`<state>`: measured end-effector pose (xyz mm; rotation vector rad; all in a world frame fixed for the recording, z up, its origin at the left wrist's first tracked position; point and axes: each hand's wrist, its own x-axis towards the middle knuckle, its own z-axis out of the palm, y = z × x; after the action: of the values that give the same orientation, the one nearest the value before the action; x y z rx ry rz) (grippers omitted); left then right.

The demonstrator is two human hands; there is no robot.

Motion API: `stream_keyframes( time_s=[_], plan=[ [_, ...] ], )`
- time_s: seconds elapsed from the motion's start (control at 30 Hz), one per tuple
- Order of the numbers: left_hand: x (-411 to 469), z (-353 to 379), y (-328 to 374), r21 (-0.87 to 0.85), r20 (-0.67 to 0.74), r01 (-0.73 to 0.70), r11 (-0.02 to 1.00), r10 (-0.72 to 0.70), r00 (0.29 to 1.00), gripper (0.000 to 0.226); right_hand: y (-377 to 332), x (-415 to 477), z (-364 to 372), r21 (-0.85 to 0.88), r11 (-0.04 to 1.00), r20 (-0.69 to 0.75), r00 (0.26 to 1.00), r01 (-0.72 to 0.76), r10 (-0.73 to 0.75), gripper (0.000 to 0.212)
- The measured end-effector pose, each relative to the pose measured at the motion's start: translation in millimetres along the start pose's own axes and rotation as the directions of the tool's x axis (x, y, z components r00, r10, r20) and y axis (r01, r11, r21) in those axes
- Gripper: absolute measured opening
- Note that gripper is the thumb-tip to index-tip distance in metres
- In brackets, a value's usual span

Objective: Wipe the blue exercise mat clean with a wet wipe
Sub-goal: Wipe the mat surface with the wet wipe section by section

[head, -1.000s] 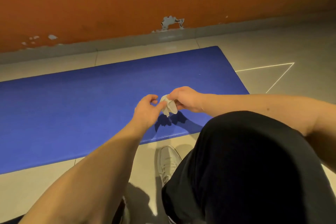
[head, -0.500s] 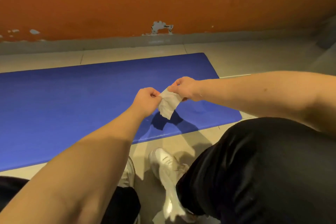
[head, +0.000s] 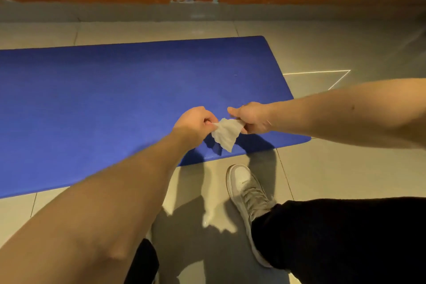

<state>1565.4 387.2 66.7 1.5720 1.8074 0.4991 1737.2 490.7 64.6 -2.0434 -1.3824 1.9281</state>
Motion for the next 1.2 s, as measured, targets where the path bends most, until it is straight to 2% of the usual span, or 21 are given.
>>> stream_keyframes(
  time_s=[0.1, 0.2, 0.27, 0.4, 0.5, 0.57, 0.63, 0.67, 0.77, 0.83, 0.9, 0.97, 1.03, 1.07, 1.2],
  plan=[
    [14, 25, -18, -0.039, -0.026, 0.037, 0.999, -0.038, 0.999, 0.015, 19, 15, -1, 0.038, 0.995, 0.119, 0.989, 0.088, -0.092, 0.051],
    [25, 47, -31, -0.098, -0.015, 0.134, 0.986, -0.136, 0.991, 0.014, 38, 26, 2, -0.142, 0.955, 0.17, 0.957, 0.258, -0.234, 0.041],
    [32, 58, -37, -0.166, -0.011, 0.191, 0.967, -0.196, 0.981, 0.015, 48, 38, 7, -0.203, 0.918, 0.195, 0.933, 0.341, -0.304, 0.037],
    [44, 74, -44, -0.28, 0.023, 0.271, 0.921, -0.276, 0.961, 0.013, 60, 59, 12, -0.398, 0.796, 0.16, 0.889, 0.456, -0.43, 0.012],
    [54, 81, -49, -0.279, 0.008, 0.311, 0.909, -0.322, 0.947, 0.009, 64, 77, 7, -0.507, 0.711, 0.093, 0.851, 0.488, -0.517, 0.009],
    [59, 84, -54, -0.183, -0.032, 0.342, 0.922, -0.353, 0.935, 0.006, 68, 91, 2, -0.605, 0.655, -0.024, 0.812, 0.452, -0.583, 0.015],
    [62, 86, -60, 0.034, -0.071, 0.379, 0.925, -0.376, 0.924, 0.026, 77, 100, 2, -0.686, 0.572, -0.09, 0.728, 0.449, -0.679, 0.013],
    [62, 87, -63, 0.161, -0.083, 0.382, 0.91, -0.373, 0.924, 0.036, 83, 102, 4, -0.752, 0.491, -0.047, 0.707, 0.439, -0.705, 0.012],
    [60, 89, -73, 0.414, -0.078, 0.36, 0.836, -0.362, 0.929, 0.059, 107, 99, 13, -0.906, 0.109, 0.216, 0.67, 0.408, -0.711, 0.029],
    [58, 91, -80, 0.464, -0.049, 0.371, 0.804, -0.395, 0.917, 0.071, 117, 93, 19, -0.907, 0.024, 0.284, 0.653, 0.42, -0.702, 0.045],
    [56, 93, -87, 0.488, -0.018, 0.367, 0.792, -0.411, 0.911, 0.08, 126, 98, 25, -0.912, 0.018, 0.295, 0.687, 0.409, -0.664, 0.061],
    [54, 92, -90, 0.51, 0.015, 0.344, 0.789, -0.408, 0.913, 0.086, 133, 105, 32, -0.906, 0.074, 0.313, 0.778, 0.417, -0.544, 0.08],
    [52, 92, -91, 0.517, 0.038, 0.336, 0.787, -0.413, 0.91, 0.091, 133, 102, 44, -0.89, 0.146, 0.318, 0.817, 0.432, -0.482, 0.087],
    [51, 93, -90, 0.518, 0.04, 0.341, 0.785, -0.42, 0.907, 0.093, 132, 98, 52, -0.878, 0.157, 0.331, 0.808, 0.453, -0.487, 0.085],
    [47, 94, -92, 0.514, 0.015, 0.346, 0.785, -0.412, 0.911, 0.092, 132, 86, 74, -0.855, 0.049, 0.418, 0.742, 0.516, -0.524, 0.077]
  ],
)
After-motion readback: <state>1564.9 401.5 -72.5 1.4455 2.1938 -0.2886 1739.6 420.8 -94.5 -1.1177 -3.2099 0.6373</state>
